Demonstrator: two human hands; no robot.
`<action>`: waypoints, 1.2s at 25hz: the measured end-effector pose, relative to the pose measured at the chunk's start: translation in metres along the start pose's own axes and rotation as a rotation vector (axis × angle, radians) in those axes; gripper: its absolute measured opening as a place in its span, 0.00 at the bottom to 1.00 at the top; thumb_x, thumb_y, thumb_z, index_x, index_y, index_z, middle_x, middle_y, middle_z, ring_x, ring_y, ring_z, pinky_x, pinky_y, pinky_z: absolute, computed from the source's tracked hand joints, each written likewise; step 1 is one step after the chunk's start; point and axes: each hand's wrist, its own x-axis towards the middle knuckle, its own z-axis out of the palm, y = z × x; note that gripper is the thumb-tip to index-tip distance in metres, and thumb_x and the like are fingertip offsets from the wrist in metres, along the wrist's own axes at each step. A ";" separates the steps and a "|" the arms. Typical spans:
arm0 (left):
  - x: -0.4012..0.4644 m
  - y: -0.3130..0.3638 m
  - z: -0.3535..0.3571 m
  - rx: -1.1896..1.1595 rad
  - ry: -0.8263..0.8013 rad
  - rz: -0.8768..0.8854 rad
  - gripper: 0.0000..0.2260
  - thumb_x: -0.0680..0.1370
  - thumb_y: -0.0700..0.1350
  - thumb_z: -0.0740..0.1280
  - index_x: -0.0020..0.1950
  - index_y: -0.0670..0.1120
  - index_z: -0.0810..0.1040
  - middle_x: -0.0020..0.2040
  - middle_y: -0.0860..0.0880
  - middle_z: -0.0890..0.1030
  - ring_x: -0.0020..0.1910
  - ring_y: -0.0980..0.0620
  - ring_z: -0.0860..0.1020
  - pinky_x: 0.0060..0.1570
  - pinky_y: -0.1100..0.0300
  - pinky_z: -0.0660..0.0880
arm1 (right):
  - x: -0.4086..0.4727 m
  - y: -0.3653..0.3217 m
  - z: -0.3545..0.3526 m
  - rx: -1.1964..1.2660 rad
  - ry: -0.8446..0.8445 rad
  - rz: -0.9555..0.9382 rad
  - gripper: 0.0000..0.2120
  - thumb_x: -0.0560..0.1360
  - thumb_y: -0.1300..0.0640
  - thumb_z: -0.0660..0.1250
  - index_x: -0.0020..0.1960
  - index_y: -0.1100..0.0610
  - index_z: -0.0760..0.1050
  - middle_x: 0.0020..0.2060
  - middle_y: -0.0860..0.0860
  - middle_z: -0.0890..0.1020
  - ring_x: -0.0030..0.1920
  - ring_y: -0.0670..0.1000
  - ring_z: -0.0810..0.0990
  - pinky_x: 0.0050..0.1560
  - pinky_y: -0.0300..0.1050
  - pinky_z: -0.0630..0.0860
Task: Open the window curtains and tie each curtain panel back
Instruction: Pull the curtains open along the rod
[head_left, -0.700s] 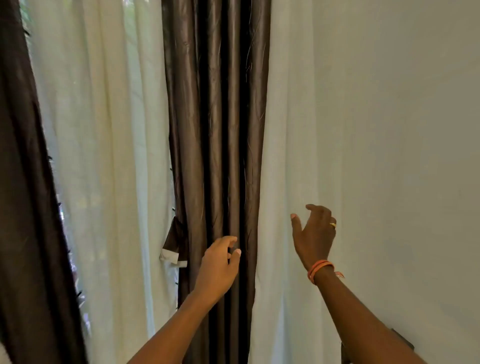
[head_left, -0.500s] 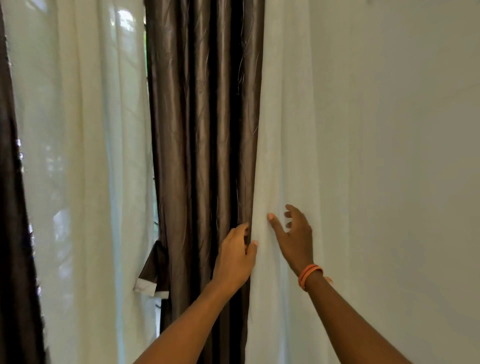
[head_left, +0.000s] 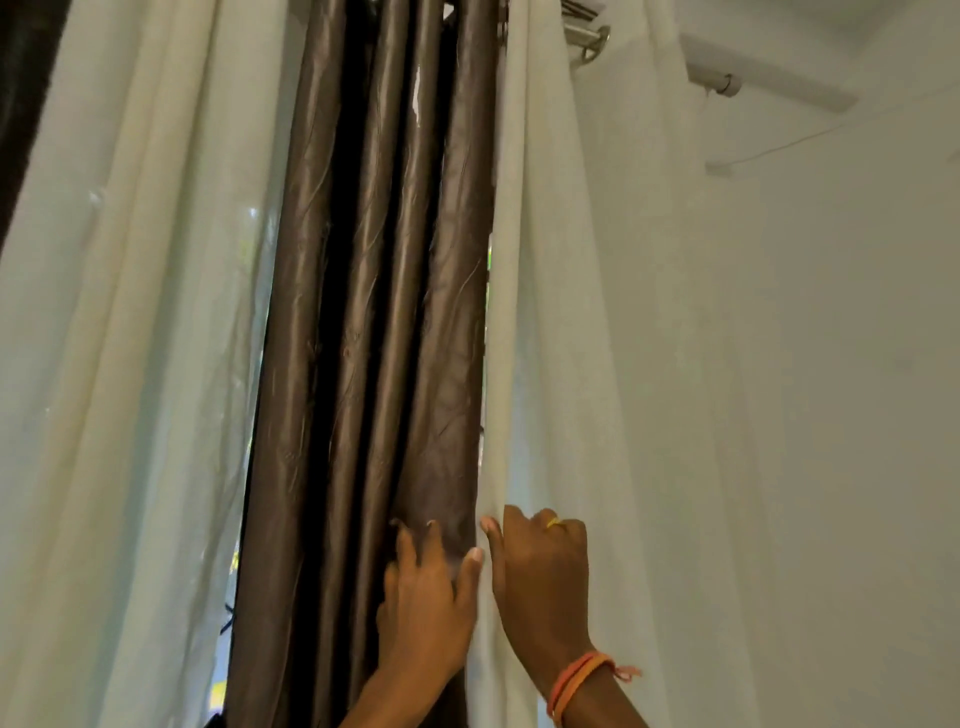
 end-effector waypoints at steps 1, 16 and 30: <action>0.005 0.000 -0.005 0.030 0.006 -0.072 0.32 0.79 0.65 0.50 0.79 0.49 0.53 0.80 0.43 0.50 0.76 0.41 0.59 0.70 0.47 0.64 | -0.002 0.004 -0.006 -0.022 0.025 -0.010 0.22 0.83 0.47 0.51 0.50 0.57 0.81 0.25 0.50 0.75 0.26 0.51 0.74 0.40 0.45 0.64; 0.066 0.189 0.014 -0.402 -0.022 0.344 0.30 0.80 0.36 0.61 0.79 0.50 0.55 0.66 0.45 0.74 0.59 0.46 0.77 0.60 0.52 0.77 | 0.015 0.107 -0.019 -0.286 0.027 -0.013 0.15 0.67 0.55 0.77 0.53 0.53 0.82 0.35 0.48 0.83 0.36 0.51 0.83 0.55 0.59 0.64; 0.065 0.312 0.143 0.116 -0.490 0.772 0.30 0.77 0.33 0.62 0.78 0.43 0.57 0.65 0.37 0.74 0.63 0.38 0.74 0.59 0.49 0.74 | 0.028 0.344 -0.030 -0.236 -0.209 0.367 0.23 0.69 0.73 0.67 0.63 0.60 0.80 0.35 0.59 0.74 0.33 0.64 0.77 0.33 0.53 0.74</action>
